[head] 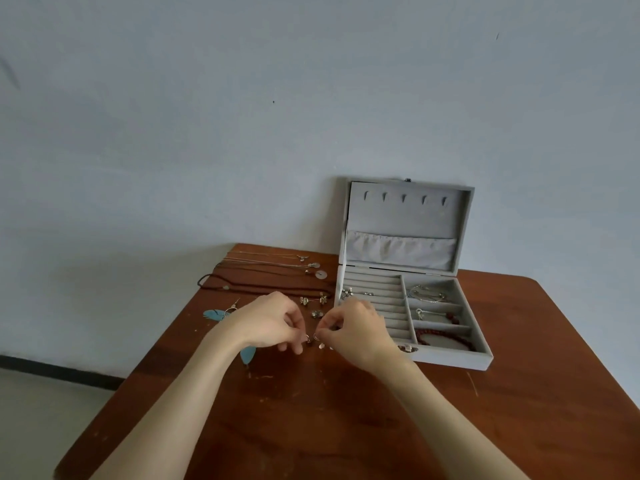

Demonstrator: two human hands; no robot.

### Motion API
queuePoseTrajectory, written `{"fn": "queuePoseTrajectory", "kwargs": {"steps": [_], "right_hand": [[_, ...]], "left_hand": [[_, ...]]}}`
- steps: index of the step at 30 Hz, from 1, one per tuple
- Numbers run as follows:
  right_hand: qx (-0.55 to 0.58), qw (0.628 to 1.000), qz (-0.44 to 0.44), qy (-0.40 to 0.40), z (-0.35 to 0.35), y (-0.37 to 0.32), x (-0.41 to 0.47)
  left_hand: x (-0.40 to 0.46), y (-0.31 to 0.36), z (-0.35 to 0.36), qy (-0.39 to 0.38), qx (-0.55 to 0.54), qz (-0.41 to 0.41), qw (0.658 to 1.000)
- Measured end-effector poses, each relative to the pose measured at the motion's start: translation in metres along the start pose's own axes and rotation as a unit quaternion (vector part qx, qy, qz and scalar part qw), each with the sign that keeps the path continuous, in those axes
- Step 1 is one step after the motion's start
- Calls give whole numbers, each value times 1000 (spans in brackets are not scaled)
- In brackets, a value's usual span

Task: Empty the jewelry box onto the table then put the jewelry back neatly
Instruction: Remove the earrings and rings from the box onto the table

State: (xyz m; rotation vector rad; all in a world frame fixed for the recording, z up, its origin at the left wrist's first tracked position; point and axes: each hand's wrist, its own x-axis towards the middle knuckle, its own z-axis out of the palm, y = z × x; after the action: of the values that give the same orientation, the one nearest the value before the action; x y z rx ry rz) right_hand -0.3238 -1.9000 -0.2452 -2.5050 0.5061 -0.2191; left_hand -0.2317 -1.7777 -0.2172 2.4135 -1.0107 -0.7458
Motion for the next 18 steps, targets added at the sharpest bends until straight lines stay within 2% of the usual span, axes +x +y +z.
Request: {"fn": "queuePoseTrajectory", "kwargs": {"steps": [4,12,15,18], "right_hand": [[-43,999,15,-2,1,1,11],[-66,998,8,18,4,4,22],[-29,999,6,29,3,7,20],[13,997,7,73,-6,15,18]], "left_hand": [[18,3,-5,-23,48,-5,999],[37,1,0,-9,70,7,997],[34,3,-3,-20,79,26,996],[23,8,-11,-53,65,50,995]]}}
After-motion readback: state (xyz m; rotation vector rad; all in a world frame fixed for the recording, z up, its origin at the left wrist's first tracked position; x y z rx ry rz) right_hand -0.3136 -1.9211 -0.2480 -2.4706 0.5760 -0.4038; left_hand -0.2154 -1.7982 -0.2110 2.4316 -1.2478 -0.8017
